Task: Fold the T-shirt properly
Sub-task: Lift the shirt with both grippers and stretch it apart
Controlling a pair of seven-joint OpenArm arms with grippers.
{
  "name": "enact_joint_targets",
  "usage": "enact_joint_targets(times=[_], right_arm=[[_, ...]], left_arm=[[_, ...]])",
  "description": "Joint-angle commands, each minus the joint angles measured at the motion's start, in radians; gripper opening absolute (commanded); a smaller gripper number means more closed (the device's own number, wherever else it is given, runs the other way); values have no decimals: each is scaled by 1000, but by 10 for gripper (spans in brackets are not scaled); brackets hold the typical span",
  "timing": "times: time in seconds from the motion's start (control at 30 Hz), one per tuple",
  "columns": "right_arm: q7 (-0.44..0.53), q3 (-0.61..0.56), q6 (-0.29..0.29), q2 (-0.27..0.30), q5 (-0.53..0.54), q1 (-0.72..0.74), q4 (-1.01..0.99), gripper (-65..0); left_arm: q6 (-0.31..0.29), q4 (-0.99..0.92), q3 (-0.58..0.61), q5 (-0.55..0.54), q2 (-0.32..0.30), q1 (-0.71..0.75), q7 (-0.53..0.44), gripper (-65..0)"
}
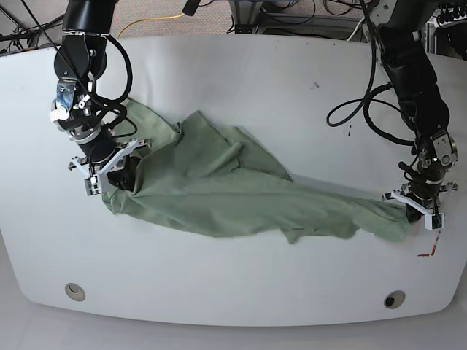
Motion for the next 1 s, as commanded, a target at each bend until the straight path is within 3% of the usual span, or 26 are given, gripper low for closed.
enact_joint_targets(times=[0.0,0.2,0.47,0.73,0.97], right_arm=[[27,24,4,24,9,16,55,-650],[26,28,2,61,17,53,96,-650],[-79,27,4,96,17,226,95,-650],[-180,27,64,97,8,451,90,-650],[-250,15,97,156,8,644,67,-650]], left_arm=[[-32,146,0,-5,-10,17,19,-650],[-35,403,2,-5,-10,52,132,-650],[-33,599,46,-31,-8,3,236,-650],[-30,670,48,-54,33,-178,391,-650],[-32,705,51,-51,33,-350,473,-650]])
